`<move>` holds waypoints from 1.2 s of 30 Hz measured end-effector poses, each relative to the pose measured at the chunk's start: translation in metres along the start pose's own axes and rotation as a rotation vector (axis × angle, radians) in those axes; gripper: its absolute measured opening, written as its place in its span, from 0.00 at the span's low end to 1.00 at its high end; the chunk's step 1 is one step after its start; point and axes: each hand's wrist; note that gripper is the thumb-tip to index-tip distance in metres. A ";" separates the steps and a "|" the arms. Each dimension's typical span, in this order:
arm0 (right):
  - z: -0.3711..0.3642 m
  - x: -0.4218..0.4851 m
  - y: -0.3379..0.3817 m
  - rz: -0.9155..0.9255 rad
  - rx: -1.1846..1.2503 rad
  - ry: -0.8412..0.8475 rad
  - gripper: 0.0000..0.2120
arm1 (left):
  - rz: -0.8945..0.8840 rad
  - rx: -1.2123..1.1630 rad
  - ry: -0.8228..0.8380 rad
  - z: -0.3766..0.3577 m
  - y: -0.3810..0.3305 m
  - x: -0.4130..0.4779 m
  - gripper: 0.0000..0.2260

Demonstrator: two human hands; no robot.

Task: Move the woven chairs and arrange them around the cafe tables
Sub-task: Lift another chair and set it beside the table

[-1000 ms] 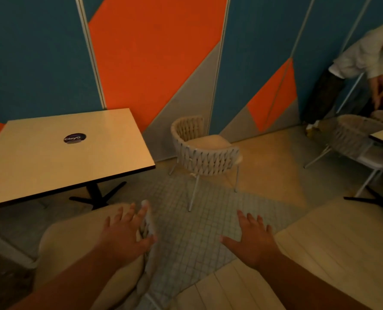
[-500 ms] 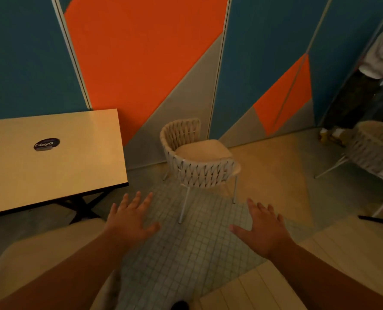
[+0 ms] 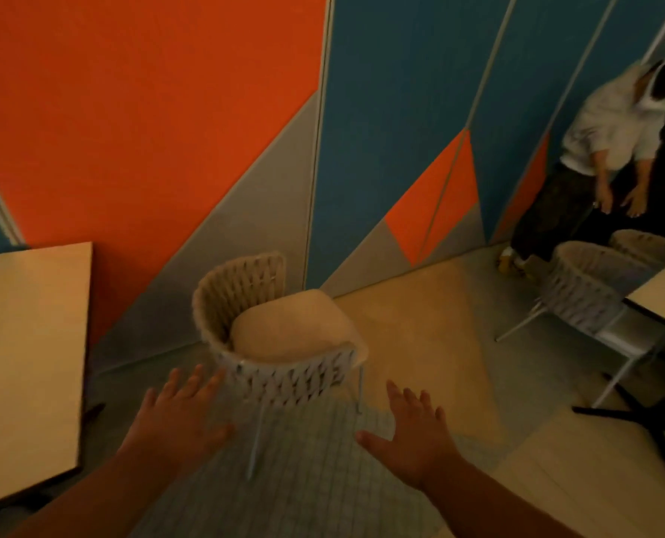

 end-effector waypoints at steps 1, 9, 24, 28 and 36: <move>0.004 0.016 -0.003 0.015 -0.012 0.008 0.74 | 0.010 -0.016 0.005 0.002 -0.003 0.012 0.44; 0.019 0.158 -0.019 0.144 -0.092 0.078 0.63 | 0.127 -0.074 -0.016 -0.015 -0.036 0.103 0.48; -0.049 0.372 0.022 0.393 -0.206 0.116 0.57 | 0.204 -0.106 0.009 -0.086 -0.036 0.254 0.45; -0.075 0.414 0.055 0.424 -0.261 0.115 0.66 | 0.151 -0.011 0.115 -0.107 -0.016 0.305 0.56; -0.100 0.448 0.098 0.357 -0.325 0.158 0.47 | 0.016 0.233 0.350 -0.122 0.007 0.380 0.46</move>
Point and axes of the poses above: each hand's wrist, its own x-axis towards the middle knuckle, its own z-axis out of the back of the hand, y = z × x, and after that the axes turned 10 degrees about -x, right-handed
